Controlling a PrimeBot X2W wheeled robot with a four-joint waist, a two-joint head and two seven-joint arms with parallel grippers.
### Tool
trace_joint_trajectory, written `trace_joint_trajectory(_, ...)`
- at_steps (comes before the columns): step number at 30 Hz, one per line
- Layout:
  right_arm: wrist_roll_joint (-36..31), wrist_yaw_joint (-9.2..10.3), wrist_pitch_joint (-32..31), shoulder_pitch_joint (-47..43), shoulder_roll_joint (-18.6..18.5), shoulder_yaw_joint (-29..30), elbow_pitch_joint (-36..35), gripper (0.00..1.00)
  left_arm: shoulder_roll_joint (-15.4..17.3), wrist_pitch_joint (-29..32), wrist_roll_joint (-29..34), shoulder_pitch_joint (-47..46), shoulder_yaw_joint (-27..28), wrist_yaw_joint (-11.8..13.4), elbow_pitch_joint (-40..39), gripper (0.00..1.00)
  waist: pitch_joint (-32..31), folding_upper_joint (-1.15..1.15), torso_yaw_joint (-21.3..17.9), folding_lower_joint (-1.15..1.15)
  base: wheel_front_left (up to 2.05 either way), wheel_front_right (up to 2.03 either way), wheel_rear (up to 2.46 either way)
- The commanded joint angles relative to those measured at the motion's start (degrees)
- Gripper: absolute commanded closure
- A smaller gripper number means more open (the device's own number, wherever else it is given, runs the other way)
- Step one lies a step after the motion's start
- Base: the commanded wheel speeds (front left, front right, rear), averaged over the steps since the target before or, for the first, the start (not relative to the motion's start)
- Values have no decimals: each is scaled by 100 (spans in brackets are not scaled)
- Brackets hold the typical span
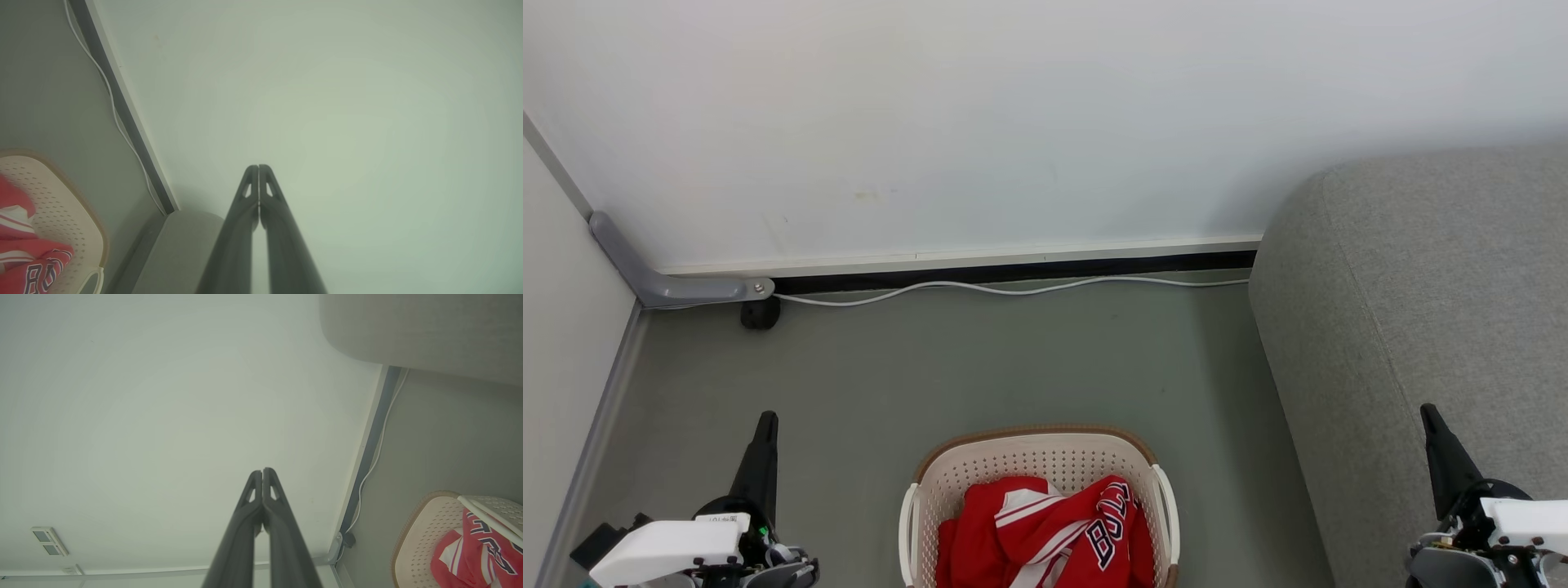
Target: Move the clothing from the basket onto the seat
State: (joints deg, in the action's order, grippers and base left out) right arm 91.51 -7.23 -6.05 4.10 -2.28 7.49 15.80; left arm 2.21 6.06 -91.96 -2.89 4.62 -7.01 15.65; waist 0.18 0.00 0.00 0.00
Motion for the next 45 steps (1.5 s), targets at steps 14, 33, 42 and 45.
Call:
trace_joint_trajectory(14,68,-25,-42,209,-60,-99,-178,100,66,41,-23,-330,187,-47,-162,100,0,0,0,0,0,0,0)
trace_joint_trajectory(33,68,-25,-42,209,-60,-99,-178,100,66,41,-23,-330,187,-47,-162,100,0,0,0,0,0,0,0)
trace_joint_trajectory(42,68,-25,-42,209,-60,-99,-178,100,66,41,-23,-330,187,-47,-162,100,0,0,0,0,0,0,0)
trace_joint_trajectory(45,68,-25,-42,209,-60,-99,-178,100,66,41,-23,-330,187,-47,-162,100,0,0,0,0,0,0,0)
